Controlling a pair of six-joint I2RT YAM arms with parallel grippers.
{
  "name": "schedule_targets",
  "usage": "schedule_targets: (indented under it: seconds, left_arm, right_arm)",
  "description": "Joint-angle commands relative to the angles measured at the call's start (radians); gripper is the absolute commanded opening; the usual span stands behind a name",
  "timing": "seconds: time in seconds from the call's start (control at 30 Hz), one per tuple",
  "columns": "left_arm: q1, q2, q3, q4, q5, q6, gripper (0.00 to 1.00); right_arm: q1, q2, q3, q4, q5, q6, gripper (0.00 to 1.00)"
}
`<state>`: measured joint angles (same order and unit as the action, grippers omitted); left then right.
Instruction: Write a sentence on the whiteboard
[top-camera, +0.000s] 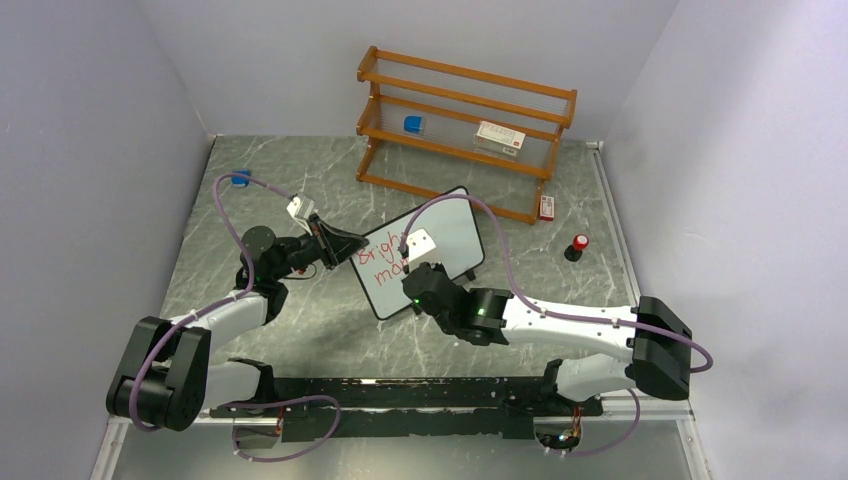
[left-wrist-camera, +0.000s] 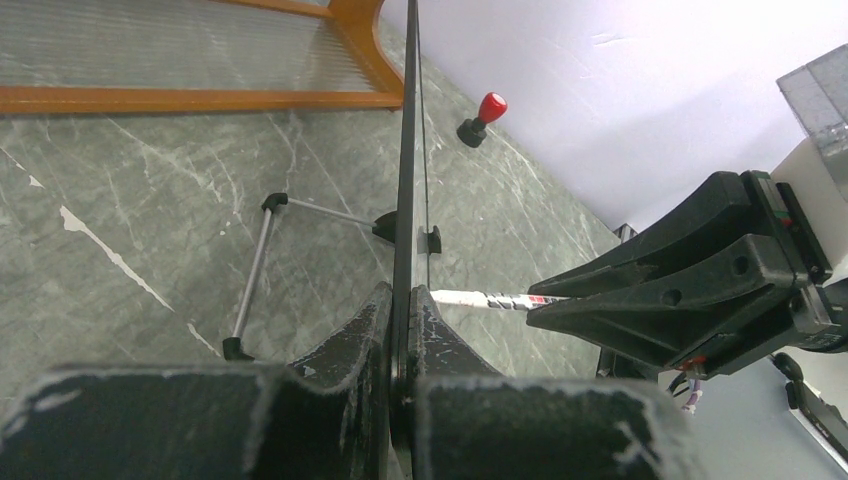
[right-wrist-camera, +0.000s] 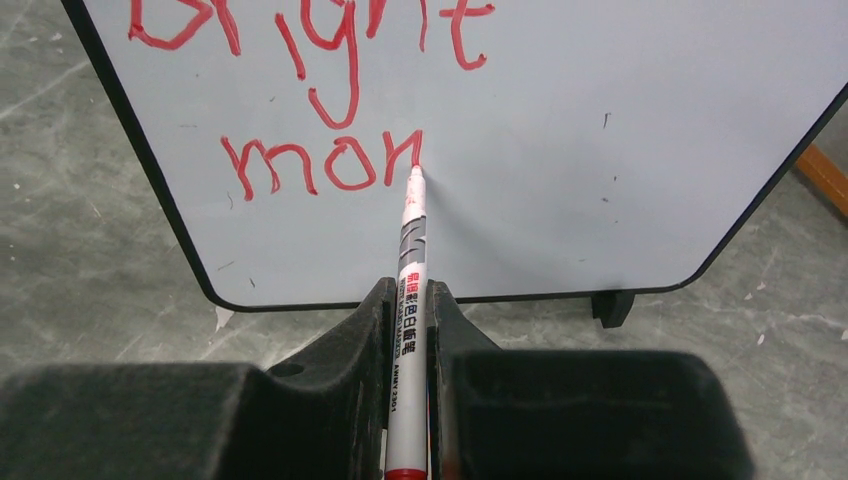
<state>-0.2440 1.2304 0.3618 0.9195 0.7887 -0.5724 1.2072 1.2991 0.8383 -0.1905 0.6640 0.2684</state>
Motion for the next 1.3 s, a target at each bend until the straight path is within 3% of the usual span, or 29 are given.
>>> schedule_targets:
  seconds: [0.0,1.27]
  left_arm:
    - [-0.009,0.009,0.021,0.027,0.033,0.007,0.05]
    - [-0.009,-0.003,0.026,-0.005,0.022,0.02,0.05]
  right_arm:
    - [-0.009,-0.015,0.009,0.084,0.029,-0.014,0.0]
    - [-0.035,-0.03,-0.034,-0.008,0.006,0.049,0.0]
